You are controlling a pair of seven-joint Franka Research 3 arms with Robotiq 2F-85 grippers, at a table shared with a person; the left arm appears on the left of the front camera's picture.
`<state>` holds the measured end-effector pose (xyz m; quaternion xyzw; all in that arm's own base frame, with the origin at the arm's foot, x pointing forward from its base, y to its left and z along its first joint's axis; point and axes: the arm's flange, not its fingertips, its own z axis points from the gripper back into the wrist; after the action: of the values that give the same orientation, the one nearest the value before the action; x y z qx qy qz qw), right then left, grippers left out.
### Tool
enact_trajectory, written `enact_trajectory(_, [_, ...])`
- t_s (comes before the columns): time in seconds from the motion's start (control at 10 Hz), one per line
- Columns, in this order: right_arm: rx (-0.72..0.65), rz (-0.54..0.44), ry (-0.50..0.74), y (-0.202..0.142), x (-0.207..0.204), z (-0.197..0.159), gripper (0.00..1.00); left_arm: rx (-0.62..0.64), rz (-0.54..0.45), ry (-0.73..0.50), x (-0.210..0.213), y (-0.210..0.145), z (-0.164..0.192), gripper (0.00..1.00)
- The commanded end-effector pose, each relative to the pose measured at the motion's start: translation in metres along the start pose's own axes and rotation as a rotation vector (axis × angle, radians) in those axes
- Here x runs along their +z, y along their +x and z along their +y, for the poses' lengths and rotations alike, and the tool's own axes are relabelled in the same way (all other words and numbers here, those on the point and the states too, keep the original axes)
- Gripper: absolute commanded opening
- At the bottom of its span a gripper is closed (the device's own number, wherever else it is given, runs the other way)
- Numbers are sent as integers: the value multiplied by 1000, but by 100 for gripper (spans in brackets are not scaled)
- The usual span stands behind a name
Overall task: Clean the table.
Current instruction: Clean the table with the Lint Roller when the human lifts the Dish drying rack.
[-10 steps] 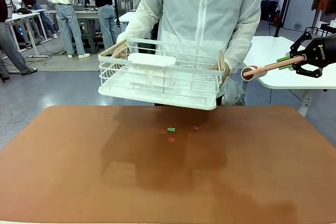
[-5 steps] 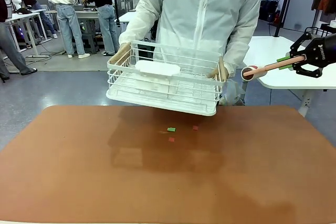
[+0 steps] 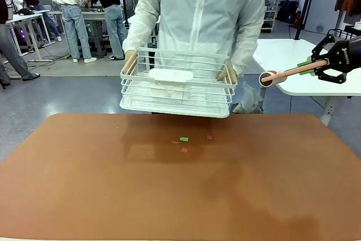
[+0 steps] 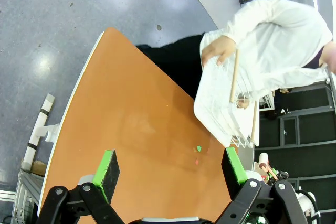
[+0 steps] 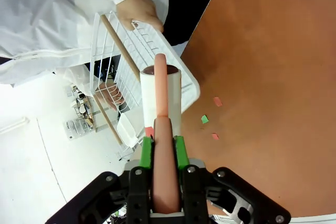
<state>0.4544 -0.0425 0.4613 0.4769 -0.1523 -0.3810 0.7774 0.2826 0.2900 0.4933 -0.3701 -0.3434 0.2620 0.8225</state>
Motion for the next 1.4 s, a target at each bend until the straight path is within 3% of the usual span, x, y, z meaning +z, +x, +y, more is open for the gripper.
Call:
enact_trajectory(0.0, [-9,6,5,-1,1,2,6,-17,-3,-24,1,2,4,100])
enact_trajectory(0.4, [-9,6,5,-1,1,2,6,-17,-3,-24,1,2,4,100])
enact_trajectory(0.5, [0,0,0,0,0,0,21,-17,-3,-24,1,2,4,100])
enact_trajectory(0.7, [247,76,-22,0,14,24,21,-17,-3,-24,1,2,4,100])
enact_trajectory(0.8, [401,186,-62,4,20,44,21,-17,-3,-24,1,2,4,100])
enact_trajectory(1.0, [737,334,-236,42,-16,83,21,-17,-3,-24,1,2,4,100])
enact_trajectory(1.2, [806,412,-363,58,-70,69,21,-17,-3,-24,1,2,4,100])
enact_trajectory(1.3, [780,434,-354,58,-87,59,21,-17,-3,-24,1,2,4,100])
